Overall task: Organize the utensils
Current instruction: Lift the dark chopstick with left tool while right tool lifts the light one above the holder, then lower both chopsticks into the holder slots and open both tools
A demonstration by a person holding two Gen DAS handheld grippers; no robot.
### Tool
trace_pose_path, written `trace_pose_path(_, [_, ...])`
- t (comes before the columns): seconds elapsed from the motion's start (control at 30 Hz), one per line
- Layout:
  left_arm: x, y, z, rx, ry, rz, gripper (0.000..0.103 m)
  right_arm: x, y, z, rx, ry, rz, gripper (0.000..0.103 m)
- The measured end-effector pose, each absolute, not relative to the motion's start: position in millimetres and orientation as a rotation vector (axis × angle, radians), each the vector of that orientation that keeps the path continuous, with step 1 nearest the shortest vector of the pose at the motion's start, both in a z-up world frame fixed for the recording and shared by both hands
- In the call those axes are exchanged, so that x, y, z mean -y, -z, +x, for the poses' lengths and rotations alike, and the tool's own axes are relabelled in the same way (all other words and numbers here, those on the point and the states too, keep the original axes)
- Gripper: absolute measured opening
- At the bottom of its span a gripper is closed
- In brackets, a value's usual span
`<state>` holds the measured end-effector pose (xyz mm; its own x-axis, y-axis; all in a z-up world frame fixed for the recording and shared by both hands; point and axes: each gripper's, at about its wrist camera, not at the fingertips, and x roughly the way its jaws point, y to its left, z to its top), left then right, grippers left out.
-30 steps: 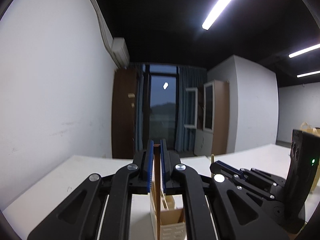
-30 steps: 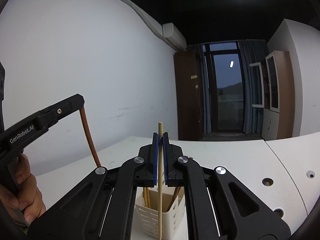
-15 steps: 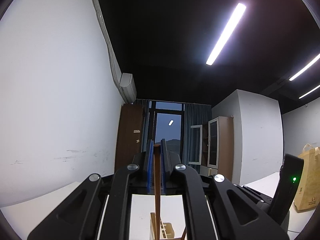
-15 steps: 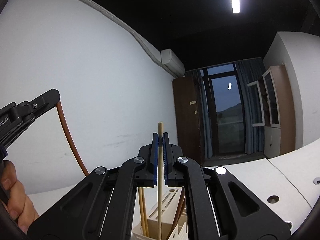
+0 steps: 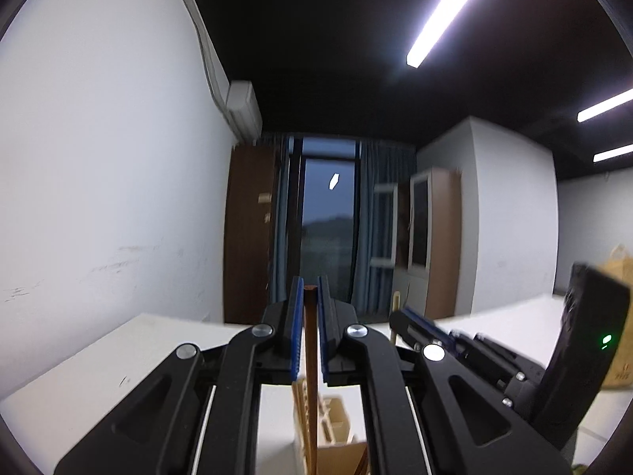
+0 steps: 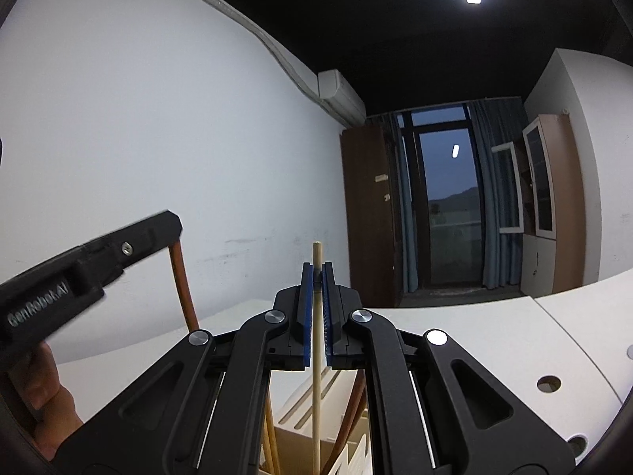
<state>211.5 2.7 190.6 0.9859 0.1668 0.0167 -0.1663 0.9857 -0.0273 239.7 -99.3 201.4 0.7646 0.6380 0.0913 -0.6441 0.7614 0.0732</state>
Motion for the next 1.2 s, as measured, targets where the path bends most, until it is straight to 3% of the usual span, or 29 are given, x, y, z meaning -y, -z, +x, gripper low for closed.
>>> trace_pose_path(1.2, [-29.4, -148.2, 261.7, -0.275, -0.062, -0.086, 0.007, 100.8, -160.9, 243.1, -0.195, -0.661, 0.049, 0.005])
